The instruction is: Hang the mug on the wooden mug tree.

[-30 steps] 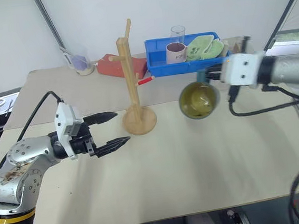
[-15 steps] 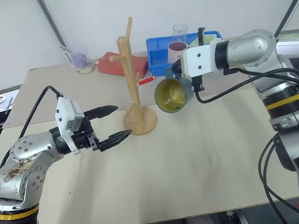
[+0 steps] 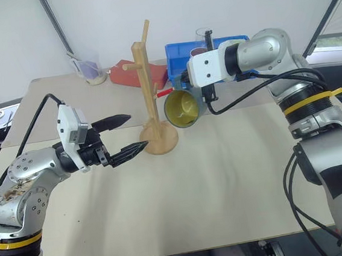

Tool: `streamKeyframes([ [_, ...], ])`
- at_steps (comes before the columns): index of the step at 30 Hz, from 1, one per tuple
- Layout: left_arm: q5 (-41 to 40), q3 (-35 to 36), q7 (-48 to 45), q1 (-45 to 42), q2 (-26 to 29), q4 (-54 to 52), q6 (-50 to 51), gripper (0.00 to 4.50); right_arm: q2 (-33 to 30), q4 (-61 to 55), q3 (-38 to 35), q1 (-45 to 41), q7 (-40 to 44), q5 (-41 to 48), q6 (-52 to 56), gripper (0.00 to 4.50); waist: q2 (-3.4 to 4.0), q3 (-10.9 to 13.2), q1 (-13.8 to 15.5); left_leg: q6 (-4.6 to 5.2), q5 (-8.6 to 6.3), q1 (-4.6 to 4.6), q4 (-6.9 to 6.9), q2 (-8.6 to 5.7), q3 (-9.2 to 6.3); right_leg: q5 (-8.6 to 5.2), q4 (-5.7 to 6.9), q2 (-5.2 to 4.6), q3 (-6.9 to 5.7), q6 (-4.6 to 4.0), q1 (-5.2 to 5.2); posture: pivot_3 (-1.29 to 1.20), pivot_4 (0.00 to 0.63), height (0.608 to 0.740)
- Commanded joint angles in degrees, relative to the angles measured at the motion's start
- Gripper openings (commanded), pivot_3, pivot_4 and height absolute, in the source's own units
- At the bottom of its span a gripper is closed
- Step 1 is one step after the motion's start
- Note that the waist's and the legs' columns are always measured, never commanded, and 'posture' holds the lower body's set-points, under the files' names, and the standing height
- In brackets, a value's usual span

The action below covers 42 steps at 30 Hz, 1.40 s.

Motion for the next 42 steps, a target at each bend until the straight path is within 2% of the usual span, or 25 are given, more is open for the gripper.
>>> streamKeyframes([
  [1, -1.0, 0.9, 1.4, -2.1, 0.5, -2.0, 0.4, 4.5, 0.7, 0.4, -0.8, -3.6, -0.1, 0.2, -2.1, 0.02, 0.01, 0.0, 0.0, 0.0, 0.0, -0.02, 0.0, 0.0, -0.01, 0.0, 0.01, 0.01, 0.0, 0.0, -0.01, 0.0, 0.15, 0.74],
  [6, -0.9, 0.4, 2.3, -2.9, 0.0, -1.9, 0.7, 4.5, 2.2, 3.0, -0.7, -5.1, 0.3, 0.4, -3.6, 0.02, 0.02, 0.0, 0.0, 0.0, 0.0, 0.0, -0.01, 0.0, -0.02, 0.0, 0.02, 0.03, 0.02, -0.01, 0.01, 0.0, 0.15, 0.74],
  [13, -0.2, 0.7, 1.3, -2.0, -0.2, -0.9, -0.7, 4.5, 3.1, 4.4, -1.0, -5.8, 1.1, 0.8, -4.7, 2.41, 0.02, 0.0, 0.0, 0.0, 0.0, 0.0, -0.02, 0.0, -0.03, 0.0, 0.04, 0.05, 0.02, -0.01, 0.02, 0.0, 0.15, 0.74],
  [19, 0.0, 1.0, 1.0, -1.2, 0.1, -0.6, -1.3, 4.5, 0.7, 2.5, -1.3, -4.8, 3.0, 1.0, -5.4, 4.47, 0.02, 0.0, 0.0, 0.0, 0.0, -0.01, -0.02, 0.0, -0.03, 0.0, 0.04, 0.05, 0.02, -0.01, 0.01, 0.0, 0.15, 0.74],
  [25, 2.5, 1.8, 1.5, -1.0, 1.5, 0.7, -1.7, 4.5, -4.4, -3.5, -4.4, -1.4, 9.9, 6.8, 0.9, 4.47, 0.0, 0.0, 0.2, -0.01, -0.01, -0.02, -0.01, 0.0, -0.03, -0.01, 0.01, 0.04, 0.02, -0.02, 0.04, 0.0, 0.15, 0.74],
  [28, 4.9, 0.8, 2.2, -1.7, 4.8, 2.7, 1.3, 4.5, -8.7, -11.5, -8.1, 3.0, 17.0, 14.8, 12.6, 4.47, -0.01, 0.0, 0.2, -0.01, 0.0, -0.02, -0.02, 0.0, -0.03, 0.0, 0.04, 0.05, 0.04, -0.02, 0.05, 0.0, 0.15, 0.74],
  [31, 6.8, 1.4, 2.5, -1.4, 6.3, 3.7, 0.1, 4.5, -12.8, -21.2, -12.0, 8.0, 21.0, 22.6, 25.7, 4.47, 0.0, 0.0, 0.4, -0.01, 0.0, -0.03, -0.02, 0.0, -0.03, -0.01, 0.02, 0.05, 0.04, -0.02, 0.07, 0.0, 0.15, 0.74],
  [36, 8.8, 3.1, 0.7, 0.7, 9.7, 5.0, -0.1, 4.5, -16.8, -35.2, -18.7, 14.4, 18.6, 33.0, 44.8, 4.47, 0.0, 0.0, 0.0, -0.15, -0.1, -0.02, -0.03, 0.01, -0.01, -0.01, 0.01, 0.04, 0.09, -0.06, 0.03, 0.0, 0.15, 0.74],
  [42, 7.8, 4.4, 0.4, -1.1, 9.3, 6.7, 0.3, 4.5, -17.8, -42.1, -22.1, 17.5, 13.6, 37.4, 53.2, 4.47, -0.09, 0.1, 0.1, -0.41, -0.33, -0.04, -0.02, 0.01, 0.0, -0.03, -0.01, 0.03, 0.08, -0.12, -0.23, 0.0, 0.15, 0.74],
])
